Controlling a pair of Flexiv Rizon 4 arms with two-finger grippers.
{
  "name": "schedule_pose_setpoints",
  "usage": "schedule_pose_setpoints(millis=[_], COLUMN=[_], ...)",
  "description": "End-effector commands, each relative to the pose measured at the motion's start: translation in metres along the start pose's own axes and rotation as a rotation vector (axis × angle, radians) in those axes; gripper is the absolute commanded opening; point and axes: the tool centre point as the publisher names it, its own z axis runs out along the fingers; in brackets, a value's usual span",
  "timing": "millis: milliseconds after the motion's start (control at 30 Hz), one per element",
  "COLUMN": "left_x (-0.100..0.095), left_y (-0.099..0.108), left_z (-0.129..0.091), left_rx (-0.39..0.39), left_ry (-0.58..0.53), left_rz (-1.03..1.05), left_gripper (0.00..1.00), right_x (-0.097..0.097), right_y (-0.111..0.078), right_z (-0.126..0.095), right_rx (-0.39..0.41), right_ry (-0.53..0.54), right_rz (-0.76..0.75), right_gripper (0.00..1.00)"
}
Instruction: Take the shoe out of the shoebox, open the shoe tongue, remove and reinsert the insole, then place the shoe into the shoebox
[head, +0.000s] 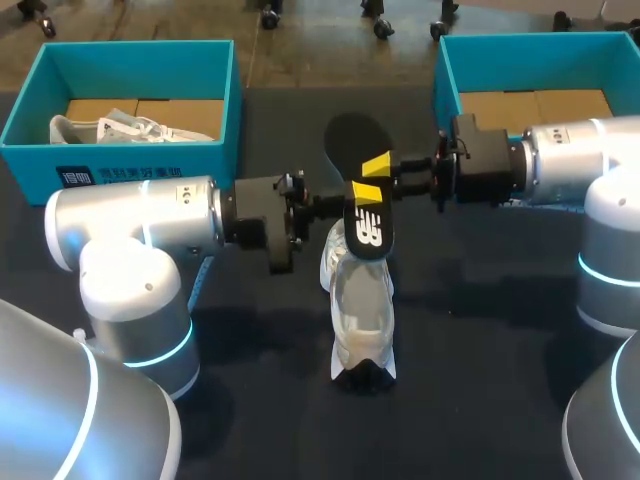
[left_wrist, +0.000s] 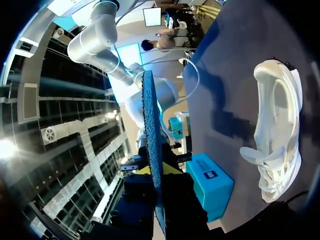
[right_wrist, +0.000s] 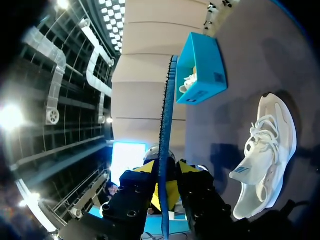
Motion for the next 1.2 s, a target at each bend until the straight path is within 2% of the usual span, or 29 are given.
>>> schedule_pose_setpoints(millis=[33, 133, 200, 300, 333, 367, 400, 500, 700, 800, 900, 1000, 1200], left_x=[0.000, 0.000, 0.000, 0.000, 0.000, 0.000, 0.000, -0.004, -0.010, -0.012, -0.014, -0.014, -0.014], left_y=[0.000, 0.000, 0.000, 0.000, 0.000, 0.000, 0.000, 0.001, 0.000, 0.004, 0.014, 0.014, 0.014], left_z=[0.001, 0.001, 0.001, 0.001, 0.001, 0.001, 0.001, -0.007, -0.034, -0.047, -0.061, -0.061, -0.061], left_rx=[-0.001, -0.001, -0.001, -0.001, -0.001, -0.001, -0.002, -0.004, 0.027, 0.050, 0.156, 0.156, 0.156], left_ry=[-0.001, -0.001, -0.001, -0.001, -0.001, -0.001, -0.002, -0.002, 0.090, 0.172, 0.349, 0.349, 0.349], left_rz=[0.002, 0.002, 0.002, 0.002, 0.002, 0.002, 0.002, -0.015, -0.027, -0.039, -0.120, -0.120, -0.120], left_gripper=[0.00, 0.00, 0.00, 0.00, 0.34, 0.93, 1.00, 1.00, 1.00, 1.00, 1.00, 1.00, 1.00], right_x=[-0.001, -0.001, -0.001, -0.001, -0.001, -0.001, -0.001, -0.002, -0.009, -0.014, -0.019, -0.025, -0.025], right_y=[0.002, 0.002, 0.002, 0.002, 0.002, 0.002, 0.001, 0.001, 0.001, 0.001, 0.001, 0.002, 0.002], right_z=[0.000, 0.000, -0.001, -0.001, -0.001, -0.001, -0.001, -0.002, -0.009, -0.010, -0.009, -0.007, -0.007], right_rx=[0.006, 0.008, 0.009, 0.011, 0.012, 0.013, 0.014, 0.015, 0.011, 0.005, 0.007, 0.013, 0.013], right_ry=[0.001, 0.003, 0.005, 0.007, 0.008, 0.008, 0.008, 0.009, 0.006, 0.009, 0.013, 0.008, 0.008], right_rz=[-0.003, -0.005, -0.005, -0.009, -0.011, -0.012, -0.012, -0.014, -0.013, -0.011, -0.004, 0.022, 0.022], right_gripper=[0.21, 0.17, 0.00, 0.00, 0.00, 0.00, 0.00, 0.00, 0.00, 0.00, 0.00, 0.00, 0.00])
